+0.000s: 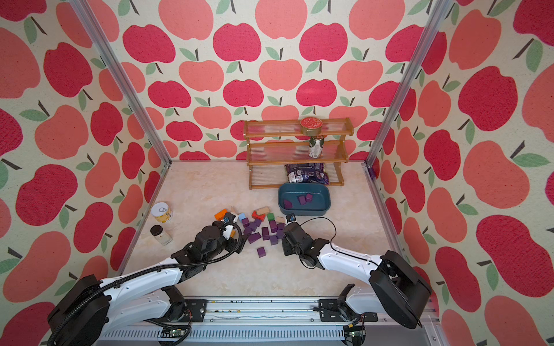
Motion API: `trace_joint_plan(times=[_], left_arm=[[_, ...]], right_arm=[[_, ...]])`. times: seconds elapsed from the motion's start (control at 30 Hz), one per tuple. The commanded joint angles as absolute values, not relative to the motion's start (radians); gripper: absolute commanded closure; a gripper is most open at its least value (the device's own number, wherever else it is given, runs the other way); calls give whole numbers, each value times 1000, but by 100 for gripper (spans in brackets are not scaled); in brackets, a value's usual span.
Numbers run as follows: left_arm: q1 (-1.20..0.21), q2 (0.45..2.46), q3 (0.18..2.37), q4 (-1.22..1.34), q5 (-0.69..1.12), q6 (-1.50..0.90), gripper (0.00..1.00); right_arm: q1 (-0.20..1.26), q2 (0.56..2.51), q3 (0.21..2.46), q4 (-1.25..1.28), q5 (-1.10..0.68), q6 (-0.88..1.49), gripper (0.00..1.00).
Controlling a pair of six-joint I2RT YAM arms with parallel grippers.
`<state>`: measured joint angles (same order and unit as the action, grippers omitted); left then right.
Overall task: Pick purple bricks into the storage bin
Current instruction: Pick up the building block from the center of the board, then place the building block in the storage box.
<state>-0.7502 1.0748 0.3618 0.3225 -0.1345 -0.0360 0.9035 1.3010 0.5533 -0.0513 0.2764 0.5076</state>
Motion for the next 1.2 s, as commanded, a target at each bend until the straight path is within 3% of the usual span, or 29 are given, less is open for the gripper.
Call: trace_joint_plan(times=[0.0, 0.6, 1.17], left_arm=[[-744, 1085, 394, 307, -144, -41, 1], [-745, 1122, 407, 308, -140, -46, 1], [-744, 1133, 414, 299, -138, -44, 1]], right_arm=[[910, 1271, 572, -86, 305, 507, 67], [837, 1243, 652, -145, 275, 441, 66], [652, 1330, 826, -118, 162, 369, 68]])
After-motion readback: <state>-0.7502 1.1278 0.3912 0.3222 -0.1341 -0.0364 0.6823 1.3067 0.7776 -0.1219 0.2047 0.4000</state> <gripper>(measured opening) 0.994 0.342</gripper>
